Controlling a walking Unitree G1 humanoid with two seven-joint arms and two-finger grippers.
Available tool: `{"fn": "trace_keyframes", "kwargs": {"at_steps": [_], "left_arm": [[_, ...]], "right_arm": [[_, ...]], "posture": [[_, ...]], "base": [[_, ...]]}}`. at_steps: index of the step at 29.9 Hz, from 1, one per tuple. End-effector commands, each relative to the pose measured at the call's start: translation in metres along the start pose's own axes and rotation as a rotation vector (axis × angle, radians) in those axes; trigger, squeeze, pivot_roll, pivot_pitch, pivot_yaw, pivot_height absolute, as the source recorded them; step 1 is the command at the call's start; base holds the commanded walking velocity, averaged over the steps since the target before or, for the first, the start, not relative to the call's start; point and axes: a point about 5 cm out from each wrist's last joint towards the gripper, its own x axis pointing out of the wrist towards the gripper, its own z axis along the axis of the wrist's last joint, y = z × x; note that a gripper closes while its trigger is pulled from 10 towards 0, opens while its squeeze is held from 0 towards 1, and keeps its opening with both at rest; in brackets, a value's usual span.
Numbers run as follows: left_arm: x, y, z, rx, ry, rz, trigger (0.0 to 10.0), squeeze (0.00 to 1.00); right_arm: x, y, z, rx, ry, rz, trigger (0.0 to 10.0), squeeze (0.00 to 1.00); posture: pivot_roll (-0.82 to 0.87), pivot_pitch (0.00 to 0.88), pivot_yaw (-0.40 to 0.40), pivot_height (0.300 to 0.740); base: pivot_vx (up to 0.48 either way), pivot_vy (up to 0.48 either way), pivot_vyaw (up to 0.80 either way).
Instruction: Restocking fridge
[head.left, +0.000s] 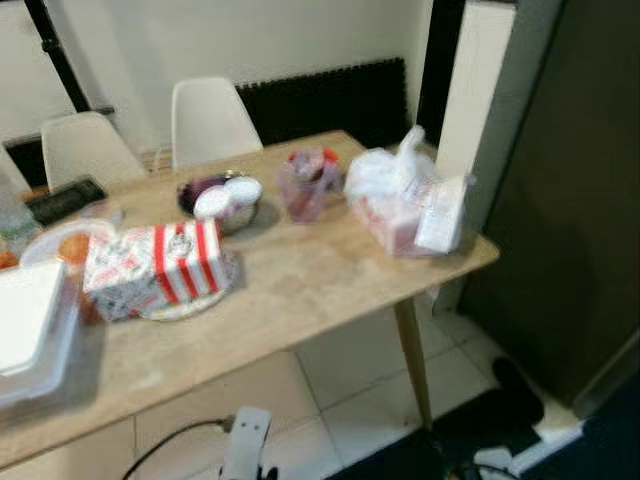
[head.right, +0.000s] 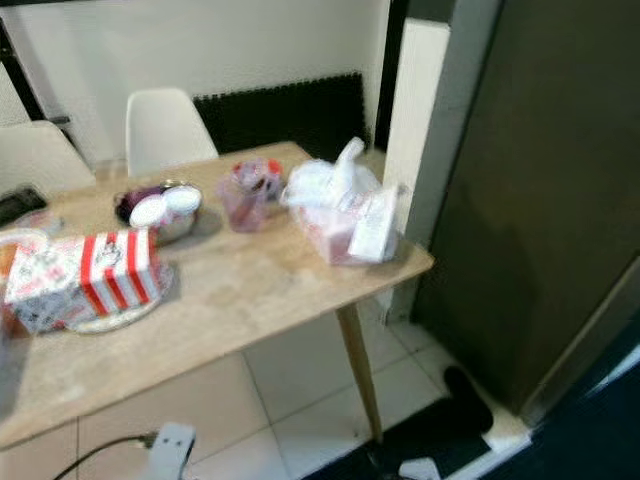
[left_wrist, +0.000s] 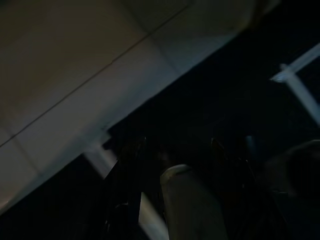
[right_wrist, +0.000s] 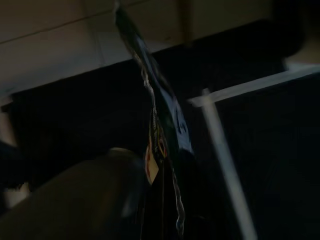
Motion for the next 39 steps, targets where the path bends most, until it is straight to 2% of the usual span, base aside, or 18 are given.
{"fn": "trace_keyframes", "kwargs": {"at_steps": [1,24,39], "left_arm": [[-0.001,0.002,-0.002,-0.004,0.006,0.005,10.0,0.0],[0.002,0.005,0.009,0.009,-0.008,-0.002,10.0,0.0],[0.002,0.003,0.009,0.015,-0.009,-0.018,10.0,0.0]], "right_arm": [[0.001,0.008,0.002,-0.002,-0.012,0.011,10.0,0.0],[0.001,0.003,0.008,0.005,-0.047,0.002,10.0,0.0],[-0.001,-0.006,0.001,-0.008,-0.034,-0.007,10.0,0.0]], "posture": [[-0.07,0.047,0.022,0.74],[-0.08,0.046,0.043,0.74],[-0.09,0.037,0.047,0.74]], "base": [[0.0,-0.48,0.0],[0.0,-0.48,0.0],[0.0,-0.48,0.0]]}}
